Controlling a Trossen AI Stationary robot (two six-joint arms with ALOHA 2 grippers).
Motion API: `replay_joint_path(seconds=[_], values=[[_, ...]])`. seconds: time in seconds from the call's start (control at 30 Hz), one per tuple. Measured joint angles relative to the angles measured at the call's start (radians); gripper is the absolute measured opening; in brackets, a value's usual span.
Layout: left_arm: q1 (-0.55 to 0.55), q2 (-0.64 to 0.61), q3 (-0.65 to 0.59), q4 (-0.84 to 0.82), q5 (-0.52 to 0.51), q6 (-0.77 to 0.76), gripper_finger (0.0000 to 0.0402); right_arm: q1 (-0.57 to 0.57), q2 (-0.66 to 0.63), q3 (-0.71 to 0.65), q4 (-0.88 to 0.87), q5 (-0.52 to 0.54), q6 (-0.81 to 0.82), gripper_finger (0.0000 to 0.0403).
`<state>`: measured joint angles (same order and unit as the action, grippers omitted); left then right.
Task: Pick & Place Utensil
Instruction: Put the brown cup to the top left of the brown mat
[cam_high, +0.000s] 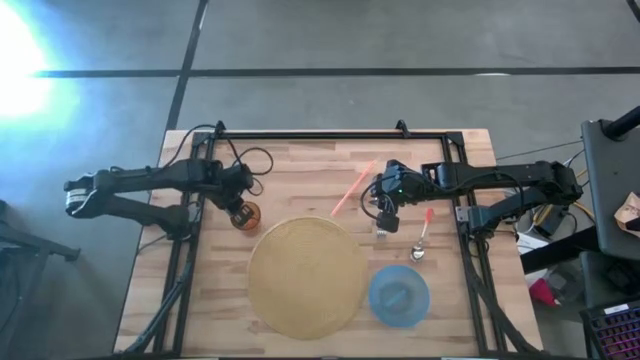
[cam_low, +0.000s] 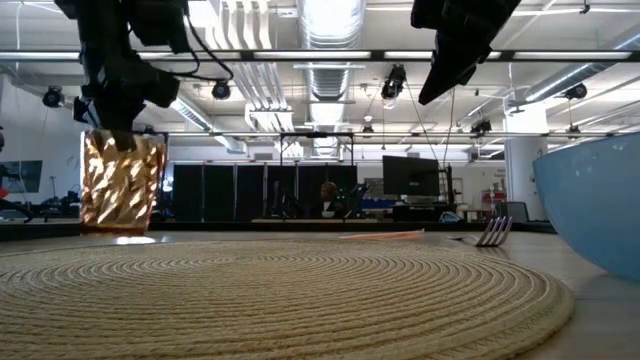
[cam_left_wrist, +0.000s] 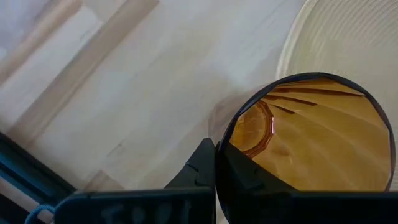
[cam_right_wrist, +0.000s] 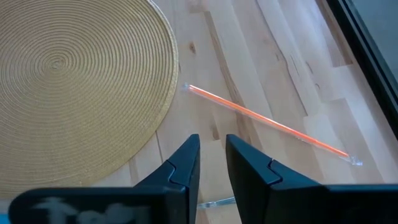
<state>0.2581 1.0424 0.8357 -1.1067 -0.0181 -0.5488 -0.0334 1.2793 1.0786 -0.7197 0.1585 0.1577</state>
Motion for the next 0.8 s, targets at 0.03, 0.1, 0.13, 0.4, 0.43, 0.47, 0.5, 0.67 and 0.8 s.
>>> replay_joint_path(seconds=[0.03, 0.1, 0.13, 0.4, 0.43, 0.47, 0.5, 0.67, 0.8], values=[[0.0, 0.0, -0.012, 0.006, 0.0, 0.0, 0.0006, 0.0, 0.0, 0.0, 0.0, 0.0, 0.0, 0.0071], [0.0, -0.003, -0.03, 0.024, 0.0, -0.001, 0.0009, 0.0, 0.0, 0.0, 0.0, 0.0, 0.0, 0.0068], [0.0, -0.005, -0.036, 0.032, 0.0, -0.001, 0.001, 0.0, 0.0, 0.0, 0.0, 0.0, 0.0, 0.0068], [0.0, -0.029, -0.052, 0.045, 0.0, -0.001, 0.0005, 0.0, 0.0, 0.0, 0.0, 0.0, 0.0, 0.0078], [0.0, -0.032, -0.052, 0.044, -0.001, -0.001, 0.0008, 0.0, 0.0, 0.0, 0.0, 0.0, 0.0, 0.0079], [0.0, -0.034, -0.052, 0.043, 0.0, 0.0, 0.001, 0.0, 0.0, 0.0, 0.0, 0.0, 0.002, 0.008], [0.0, -0.035, -0.052, 0.042, 0.001, 0.001, 0.0012, 0.0, 0.0, 0.0, 0.0, 0.0, 0.004, 0.008], [0.0, -0.035, -0.053, 0.04, 0.001, 0.001, 0.0013, 0.0, 0.0, 0.0, -0.001, 0.0, 0.003, 0.0071], [0.0, -0.034, -0.057, 0.024, 0.002, 0.002, 0.0012, 0.0, 0.0, 0.0, -0.003, 0.0, 0.004, 0.0066]])
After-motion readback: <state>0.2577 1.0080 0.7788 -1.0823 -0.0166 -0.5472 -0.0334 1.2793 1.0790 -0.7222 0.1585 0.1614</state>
